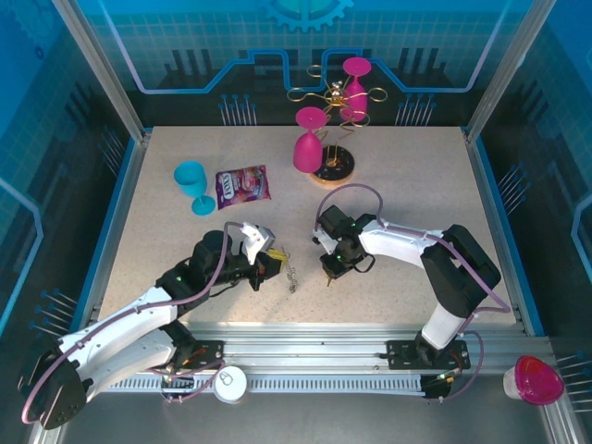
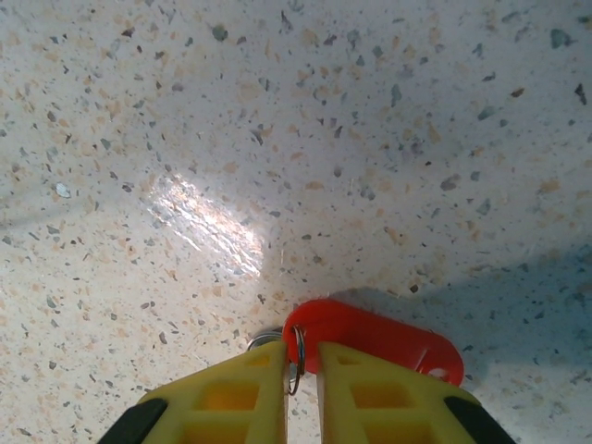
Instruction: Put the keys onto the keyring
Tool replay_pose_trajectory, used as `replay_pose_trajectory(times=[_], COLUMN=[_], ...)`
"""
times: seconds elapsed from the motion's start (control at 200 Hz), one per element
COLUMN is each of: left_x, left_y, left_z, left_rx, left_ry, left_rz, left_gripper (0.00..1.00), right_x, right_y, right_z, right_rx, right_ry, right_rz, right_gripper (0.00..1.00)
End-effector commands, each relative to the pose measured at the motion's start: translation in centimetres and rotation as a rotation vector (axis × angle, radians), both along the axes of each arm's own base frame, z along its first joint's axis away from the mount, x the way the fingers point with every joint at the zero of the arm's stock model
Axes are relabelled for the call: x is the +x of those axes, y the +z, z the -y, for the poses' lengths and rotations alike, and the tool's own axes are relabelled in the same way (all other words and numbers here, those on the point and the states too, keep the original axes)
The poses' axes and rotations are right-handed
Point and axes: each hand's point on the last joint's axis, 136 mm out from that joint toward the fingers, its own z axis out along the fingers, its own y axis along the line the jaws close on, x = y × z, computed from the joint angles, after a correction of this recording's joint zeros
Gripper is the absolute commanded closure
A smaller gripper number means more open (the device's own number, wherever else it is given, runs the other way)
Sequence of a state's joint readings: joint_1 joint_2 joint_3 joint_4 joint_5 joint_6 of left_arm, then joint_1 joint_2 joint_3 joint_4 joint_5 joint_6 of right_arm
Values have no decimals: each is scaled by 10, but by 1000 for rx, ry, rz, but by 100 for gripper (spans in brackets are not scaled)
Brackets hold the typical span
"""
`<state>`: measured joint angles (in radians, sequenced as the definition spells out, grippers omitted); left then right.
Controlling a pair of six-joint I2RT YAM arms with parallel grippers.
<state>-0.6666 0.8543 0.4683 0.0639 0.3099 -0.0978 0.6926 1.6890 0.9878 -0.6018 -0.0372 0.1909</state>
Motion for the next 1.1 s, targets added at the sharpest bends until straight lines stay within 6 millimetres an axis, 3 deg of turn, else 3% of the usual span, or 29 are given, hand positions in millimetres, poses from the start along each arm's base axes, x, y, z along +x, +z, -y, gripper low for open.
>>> replay_pose_trajectory(times=[0.0,0.35,0.615,0.725,0.871,1.096], left_x=[0,0,-1,-1,-1,-2], left_y=[0,0,0,1,2,10], left_z=[-1,-1,-1,-1,-2,1], left_rx=[-5,-5,-6,-4,-5,-33], left_ry=[-3,-4,-4,-3,-2,-23], left_rz=[14,11,11,13,22,55], left_gripper=[100,100,100,100,100,100], right_x=[1,1,2,1,-1,-12], right_y=[3,-2,4,9,33,87], right_z=[0,-2,-4,-5,-11,-31], right_rx=[0,-4,12,24,72,182], right_ry=[-1,-3,1,8,59,286], right_rz=[-22,-37,-30,-23,39,244], right_gripper=[84,84,100,100,100,100])
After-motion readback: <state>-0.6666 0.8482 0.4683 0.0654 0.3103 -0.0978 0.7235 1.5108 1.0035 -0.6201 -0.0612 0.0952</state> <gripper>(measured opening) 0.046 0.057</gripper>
